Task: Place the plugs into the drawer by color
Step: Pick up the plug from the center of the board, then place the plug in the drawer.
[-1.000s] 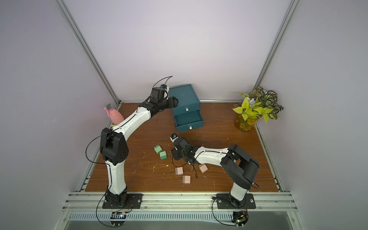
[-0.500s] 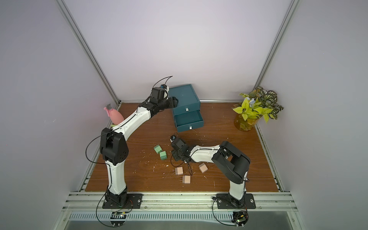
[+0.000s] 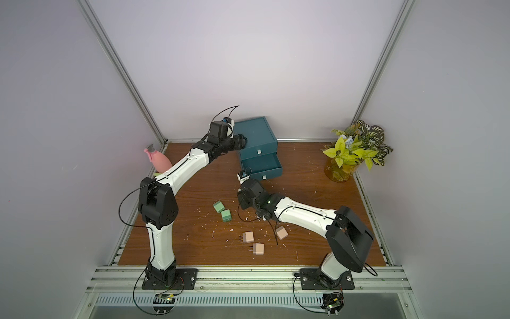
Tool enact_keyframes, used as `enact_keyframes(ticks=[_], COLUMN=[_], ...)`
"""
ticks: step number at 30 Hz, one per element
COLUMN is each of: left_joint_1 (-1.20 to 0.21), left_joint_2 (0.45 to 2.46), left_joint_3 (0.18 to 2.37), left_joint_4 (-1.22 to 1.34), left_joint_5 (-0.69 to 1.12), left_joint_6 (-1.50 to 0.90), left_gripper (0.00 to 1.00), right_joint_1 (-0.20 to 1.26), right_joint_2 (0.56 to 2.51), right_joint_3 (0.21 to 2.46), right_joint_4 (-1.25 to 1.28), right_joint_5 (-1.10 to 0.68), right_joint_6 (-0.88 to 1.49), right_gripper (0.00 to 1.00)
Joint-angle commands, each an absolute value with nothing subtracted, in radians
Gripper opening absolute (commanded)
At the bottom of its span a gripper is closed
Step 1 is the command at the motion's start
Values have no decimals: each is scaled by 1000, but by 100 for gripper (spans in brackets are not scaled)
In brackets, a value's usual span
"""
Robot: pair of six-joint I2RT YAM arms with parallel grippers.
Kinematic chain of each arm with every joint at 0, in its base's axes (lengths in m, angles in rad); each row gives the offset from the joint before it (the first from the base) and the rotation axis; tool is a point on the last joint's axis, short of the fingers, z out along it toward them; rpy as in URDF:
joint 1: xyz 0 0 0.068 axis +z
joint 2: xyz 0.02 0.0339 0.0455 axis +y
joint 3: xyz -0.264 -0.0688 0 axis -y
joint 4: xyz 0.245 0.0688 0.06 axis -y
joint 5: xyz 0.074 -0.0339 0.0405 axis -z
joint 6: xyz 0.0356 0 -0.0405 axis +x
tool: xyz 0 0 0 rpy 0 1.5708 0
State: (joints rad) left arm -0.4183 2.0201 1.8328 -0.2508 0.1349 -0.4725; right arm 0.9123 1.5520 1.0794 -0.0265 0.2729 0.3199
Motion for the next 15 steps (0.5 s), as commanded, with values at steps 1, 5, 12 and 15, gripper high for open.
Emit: enact_keyframes(ticks=[1,5,12,15], left_joint_1=[-408,-408,-408,-408], left_joint_2=[2015,2011,2002,2000], left_joint_3=[1808,1806,1793,1789], left_joint_4=[-290,-287,-281,-279], left_joint_5=[152,156,160,158], left_joint_6=[-471,-472,-475,-473], left_gripper=[70,70,69,69], right_joint_1=[848,783,716,705], right_joint_2=[1525,1579,1702,1743], right_joint_3=[1153,1242,1363,1386], right_joint_4=[-35,-36,-30,-28], right_joint_5=[323,307,268,254], right_joint_6=[287,269,249,254], right_gripper=[38,38,38,38])
